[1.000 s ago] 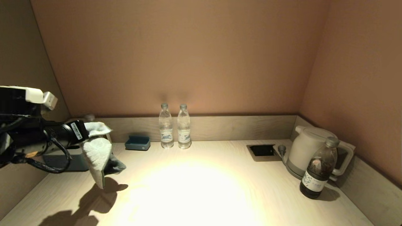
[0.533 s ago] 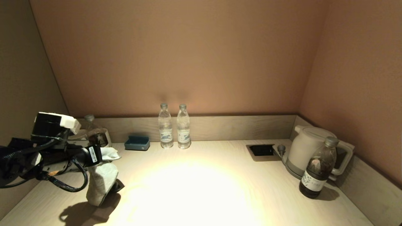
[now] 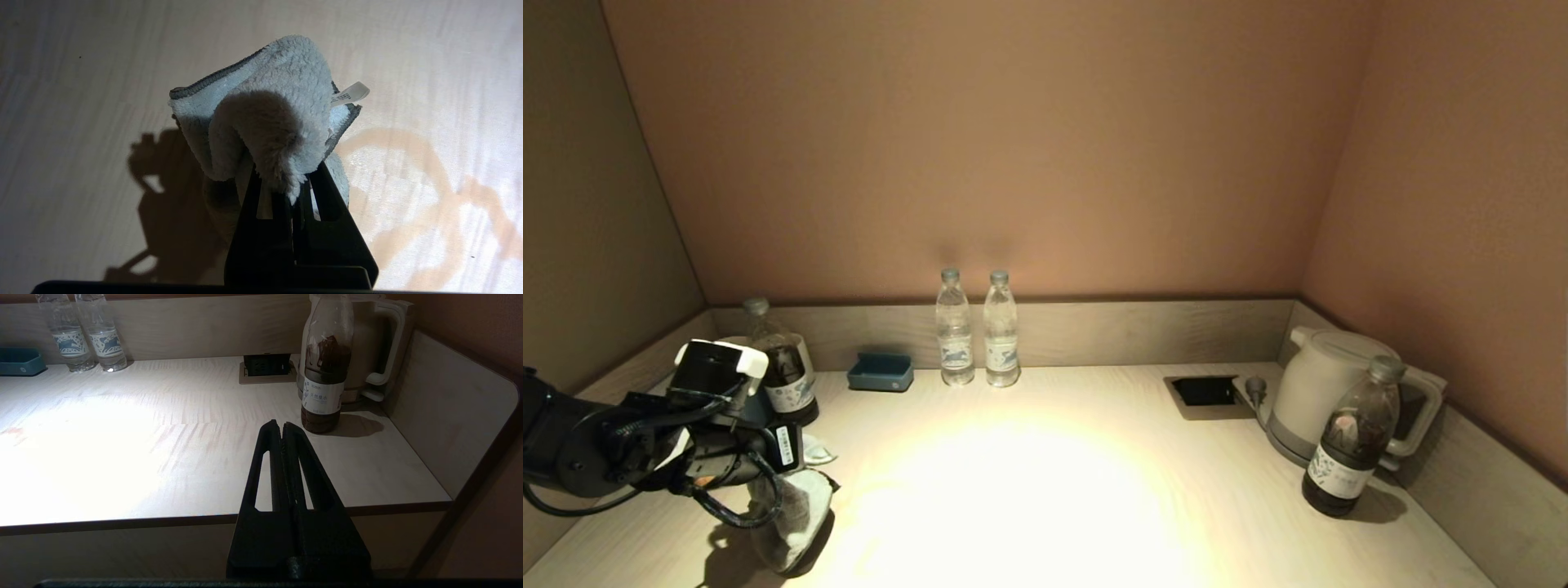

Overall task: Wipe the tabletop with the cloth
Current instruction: Sweep the stains on the table

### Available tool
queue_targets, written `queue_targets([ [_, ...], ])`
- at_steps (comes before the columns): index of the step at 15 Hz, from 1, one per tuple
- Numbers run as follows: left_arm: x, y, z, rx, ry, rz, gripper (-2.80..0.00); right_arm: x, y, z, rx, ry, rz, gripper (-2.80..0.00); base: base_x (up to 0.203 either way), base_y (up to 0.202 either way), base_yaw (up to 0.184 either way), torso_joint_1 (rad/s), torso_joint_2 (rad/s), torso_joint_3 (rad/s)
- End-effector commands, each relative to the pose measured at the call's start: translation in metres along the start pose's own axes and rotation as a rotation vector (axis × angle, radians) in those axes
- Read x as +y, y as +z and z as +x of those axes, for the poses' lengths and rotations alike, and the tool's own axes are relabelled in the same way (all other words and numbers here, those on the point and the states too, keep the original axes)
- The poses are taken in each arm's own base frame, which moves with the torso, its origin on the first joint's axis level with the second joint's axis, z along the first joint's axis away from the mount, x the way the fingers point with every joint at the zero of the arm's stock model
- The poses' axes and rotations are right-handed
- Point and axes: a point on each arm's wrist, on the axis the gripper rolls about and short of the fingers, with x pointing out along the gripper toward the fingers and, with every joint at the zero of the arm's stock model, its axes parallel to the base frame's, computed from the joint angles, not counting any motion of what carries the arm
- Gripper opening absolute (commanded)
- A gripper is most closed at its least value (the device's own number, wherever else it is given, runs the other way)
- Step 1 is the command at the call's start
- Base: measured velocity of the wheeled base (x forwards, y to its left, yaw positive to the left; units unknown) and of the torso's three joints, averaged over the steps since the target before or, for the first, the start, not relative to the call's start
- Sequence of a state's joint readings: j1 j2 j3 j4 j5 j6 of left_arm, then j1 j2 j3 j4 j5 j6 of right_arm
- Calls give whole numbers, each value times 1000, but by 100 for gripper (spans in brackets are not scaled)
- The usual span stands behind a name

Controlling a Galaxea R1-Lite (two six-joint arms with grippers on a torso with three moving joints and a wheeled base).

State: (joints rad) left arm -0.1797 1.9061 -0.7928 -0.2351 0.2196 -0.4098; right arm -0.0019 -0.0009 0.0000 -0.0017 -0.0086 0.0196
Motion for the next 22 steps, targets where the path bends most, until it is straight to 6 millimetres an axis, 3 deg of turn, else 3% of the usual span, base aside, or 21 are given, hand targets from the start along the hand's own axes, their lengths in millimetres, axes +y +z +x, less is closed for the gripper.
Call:
queue_targets([
  [1, 0, -9, 18, 46, 45, 12, -280, 0, 0, 0, 1, -2, 0, -280, 0, 0, 0, 0, 0, 0],
  [10, 3, -30, 53, 112, 191, 73, -280, 0, 0, 0, 1, -2, 0, -280, 0, 0, 0, 0, 0, 0],
  [14, 2, -29, 56, 114, 191, 79, -280, 0, 0, 0, 1, 0, 0, -280, 0, 0, 0, 0, 0, 0],
  [20, -30, -27, 56, 52, 96, 121, -280, 0, 0, 0, 1, 0, 0, -280, 0, 0, 0, 0, 0, 0],
  [22, -31, -27, 56, 47, 92, 122, -280, 0, 0, 0, 1, -1, 0, -280, 0, 0, 0, 0, 0, 0],
])
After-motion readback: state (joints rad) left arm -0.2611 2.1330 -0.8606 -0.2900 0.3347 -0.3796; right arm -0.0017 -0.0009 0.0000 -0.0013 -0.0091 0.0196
